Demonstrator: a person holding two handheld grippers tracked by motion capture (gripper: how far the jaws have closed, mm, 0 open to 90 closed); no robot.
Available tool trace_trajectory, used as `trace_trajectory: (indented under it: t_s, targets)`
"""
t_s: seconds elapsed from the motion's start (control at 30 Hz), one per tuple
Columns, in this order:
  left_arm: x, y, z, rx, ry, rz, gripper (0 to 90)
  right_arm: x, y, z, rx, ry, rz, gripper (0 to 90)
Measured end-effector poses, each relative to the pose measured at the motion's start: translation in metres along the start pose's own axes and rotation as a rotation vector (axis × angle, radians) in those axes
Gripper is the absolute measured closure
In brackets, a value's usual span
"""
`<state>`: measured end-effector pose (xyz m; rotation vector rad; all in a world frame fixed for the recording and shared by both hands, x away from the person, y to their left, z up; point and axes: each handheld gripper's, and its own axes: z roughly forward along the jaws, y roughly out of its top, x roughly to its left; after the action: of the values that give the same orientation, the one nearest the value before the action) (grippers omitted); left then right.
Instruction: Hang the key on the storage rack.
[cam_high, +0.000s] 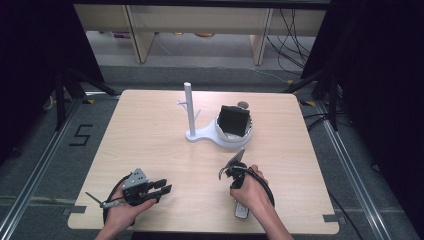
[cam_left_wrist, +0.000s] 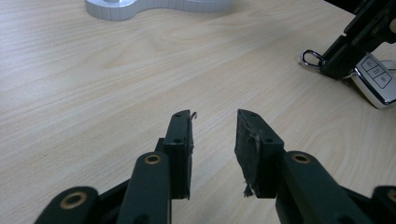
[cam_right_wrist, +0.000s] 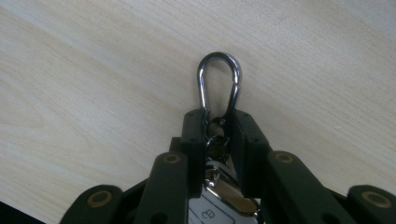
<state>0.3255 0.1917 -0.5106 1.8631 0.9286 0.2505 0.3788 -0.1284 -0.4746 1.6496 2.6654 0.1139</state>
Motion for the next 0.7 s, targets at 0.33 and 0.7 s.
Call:
trace_trajectory:
  t_s: [0.33, 0.7]
  targets:
    - [0.003, -0.002, 0.0, 0.001, 0.001, 0.001, 65.3, -0.007, -0.005, 0.0, -0.073, 0.04, 0.021, 84.3]
    - [0.003, -0.003, -0.002, 0.001, 0.02, -0.001, 65.1, -0.014, -0.004, -0.008, -0.095, 0.076, 0.01, 84.4]
